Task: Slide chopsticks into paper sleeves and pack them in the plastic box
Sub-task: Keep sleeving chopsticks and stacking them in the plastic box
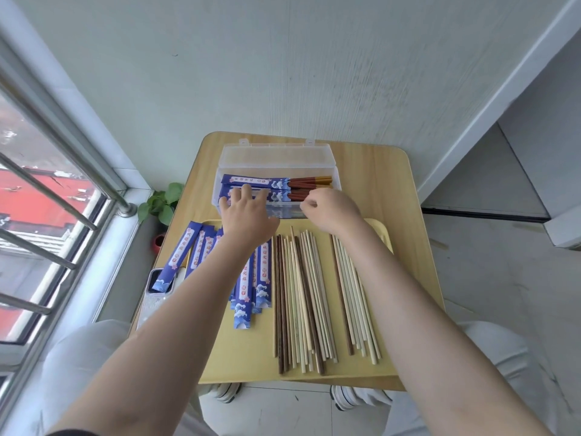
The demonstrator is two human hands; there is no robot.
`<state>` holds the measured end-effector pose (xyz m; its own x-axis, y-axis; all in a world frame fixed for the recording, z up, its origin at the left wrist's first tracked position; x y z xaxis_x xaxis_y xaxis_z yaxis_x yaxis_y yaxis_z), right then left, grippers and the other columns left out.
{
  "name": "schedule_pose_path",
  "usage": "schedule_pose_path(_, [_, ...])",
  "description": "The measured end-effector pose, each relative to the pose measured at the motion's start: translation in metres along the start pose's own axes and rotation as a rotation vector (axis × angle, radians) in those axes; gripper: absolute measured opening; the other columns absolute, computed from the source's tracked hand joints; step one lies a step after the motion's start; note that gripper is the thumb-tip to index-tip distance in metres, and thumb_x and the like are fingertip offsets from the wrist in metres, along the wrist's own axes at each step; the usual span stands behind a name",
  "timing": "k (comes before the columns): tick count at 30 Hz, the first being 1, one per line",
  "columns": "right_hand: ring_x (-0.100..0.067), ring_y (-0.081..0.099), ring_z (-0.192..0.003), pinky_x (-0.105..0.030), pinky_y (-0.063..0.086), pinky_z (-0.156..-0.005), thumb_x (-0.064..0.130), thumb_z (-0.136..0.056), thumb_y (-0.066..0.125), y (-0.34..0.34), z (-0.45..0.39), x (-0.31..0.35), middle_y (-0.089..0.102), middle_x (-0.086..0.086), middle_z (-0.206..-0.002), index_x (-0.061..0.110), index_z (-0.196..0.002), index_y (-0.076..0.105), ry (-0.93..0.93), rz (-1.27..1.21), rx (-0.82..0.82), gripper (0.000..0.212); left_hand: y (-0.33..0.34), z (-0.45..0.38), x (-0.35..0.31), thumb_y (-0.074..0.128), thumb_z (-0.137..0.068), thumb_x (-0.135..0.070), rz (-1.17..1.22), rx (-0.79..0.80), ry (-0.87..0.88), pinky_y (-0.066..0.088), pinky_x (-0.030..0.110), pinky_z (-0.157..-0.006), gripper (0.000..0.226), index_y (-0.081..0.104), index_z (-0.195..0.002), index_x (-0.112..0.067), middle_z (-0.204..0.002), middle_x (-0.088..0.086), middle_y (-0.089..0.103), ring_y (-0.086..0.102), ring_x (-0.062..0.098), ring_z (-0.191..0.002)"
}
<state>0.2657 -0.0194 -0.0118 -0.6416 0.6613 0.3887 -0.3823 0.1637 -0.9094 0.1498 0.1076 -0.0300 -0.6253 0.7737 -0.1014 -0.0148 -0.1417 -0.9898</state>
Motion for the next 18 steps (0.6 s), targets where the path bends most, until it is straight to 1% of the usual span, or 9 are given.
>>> schedule_pose_path(1, [-0.026,0.057,-0.072,-0.029,0.033,-0.053,0.029,-0.1,0.041,0.003,-0.001,0.0,0.055,-0.004,-0.08,0.013,-0.068,0.05,0.0,0.06,0.021,0.037,0.0,0.0,-0.001,0.051,-0.092,-0.046,-0.013,0.014,0.005,0.02,0.052,-0.116,0.07,0.028,-0.155,-0.027,-0.151,0.009,0.034,0.028,0.031,-0.141])
schedule_pose_path(3, [-0.027,0.061,-0.084,-0.03,0.038,-0.055,0.032,-0.101,0.039,0.005,-0.002,0.004,0.056,-0.004,-0.092,0.011,-0.076,0.056,-0.013,0.127,0.023,0.037,-0.001,0.001,-0.001,0.053,-0.091,-0.047,-0.041,0.04,0.022,0.02,0.052,-0.117,0.074,0.024,-0.156,-0.027,-0.153,0.009,0.031,0.027,0.031,-0.142])
schedule_pose_path(5, [-0.025,0.062,-0.095,-0.032,0.049,-0.065,0.033,-0.103,0.039,0.001,0.002,0.011,0.059,-0.002,-0.116,0.009,-0.102,0.065,-0.032,0.123,-0.029,0.035,-0.002,0.005,0.001,0.055,-0.091,-0.046,-0.011,0.033,0.037,0.018,0.051,-0.118,0.074,0.026,-0.155,-0.025,-0.153,0.009,0.032,0.027,0.031,-0.143])
schedule_pose_path(7, [-0.022,0.062,-0.102,-0.032,0.051,-0.072,0.029,-0.104,0.041,-0.004,0.01,0.022,0.055,0.001,-0.134,0.011,-0.125,0.061,-0.041,0.065,-0.137,0.034,-0.005,0.012,0.008,0.056,-0.092,-0.04,0.105,-0.071,0.041,0.019,0.047,-0.119,0.064,0.036,-0.15,-0.021,-0.152,0.01,0.036,0.03,0.03,-0.142])
schedule_pose_path(10, [-0.021,0.061,-0.089,-0.031,0.047,-0.065,0.022,-0.103,0.044,-0.002,0.023,0.043,0.055,-0.001,-0.126,0.013,-0.12,0.061,-0.076,-0.043,-0.28,0.026,-0.009,0.036,0.025,0.058,-0.089,-0.022,0.299,-0.335,-0.008,0.033,0.046,-0.106,0.044,0.056,-0.131,-0.012,-0.139,0.013,0.048,0.043,0.034,-0.128])
schedule_pose_path(12, [-0.022,0.059,-0.083,-0.032,0.043,-0.063,0.019,-0.102,0.045,0.009,0.029,0.06,0.055,-0.003,-0.118,0.012,-0.113,0.062,-0.121,-0.101,-0.285,0.021,-0.006,0.054,0.044,0.056,-0.086,-0.01,0.357,-0.427,-0.125,0.037,0.043,-0.095,0.031,0.06,-0.116,-0.009,-0.124,0.012,0.054,0.049,0.035,-0.114])
schedule_pose_path(14, [-0.023,0.059,-0.083,-0.032,0.043,-0.062,0.019,-0.102,0.045,0.027,0.035,0.077,0.054,-0.003,-0.113,0.012,-0.11,0.062,-0.168,-0.104,-0.228,0.02,0.001,0.066,0.067,0.052,-0.084,-0.001,0.332,-0.37,-0.283,0.035,0.042,-0.094,0.033,0.059,-0.115,-0.008,-0.121,0.014,0.054,0.047,0.035,-0.112])
schedule_pose_path(16, [-0.023,0.059,-0.08,-0.032,0.041,-0.06,0.02,-0.103,0.043,0.05,0.041,0.089,0.053,-0.002,-0.112,0.012,-0.109,0.062,-0.185,-0.066,-0.141,0.021,0.009,0.076,0.091,0.05,-0.081,0.003,0.252,-0.264,-0.415,0.033,0.042,-0.096,0.043,0.056,-0.122,-0.009,-0.124,0.015,0.053,0.045,0.035,-0.115])
schedule_pose_path(18, [-0.025,0.059,-0.087,-0.034,0.045,-0.066,0.021,-0.102,0.043,0.074,0.047,0.1,0.052,-0.003,-0.116,0.014,-0.114,0.061,-0.186,-0.049,-0.048,0.023,0.018,0.085,0.111,0.049,-0.081,0.003,0.216,-0.17,-0.493,0.033,0.041,-0.095,0.049,0.052,-0.127,-0.012,-0.125,0.014,0.052,0.045,0.035,-0.116])
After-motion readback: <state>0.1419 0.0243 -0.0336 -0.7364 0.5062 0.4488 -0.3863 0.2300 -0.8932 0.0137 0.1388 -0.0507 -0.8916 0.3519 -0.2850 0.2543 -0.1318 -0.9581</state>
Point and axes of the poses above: each hand's wrist, its own z-axis away from the middle knuckle, its own y-axis out of the palm, x = y × z, the point moved 4 cm from there along -z, towards the middle knuckle
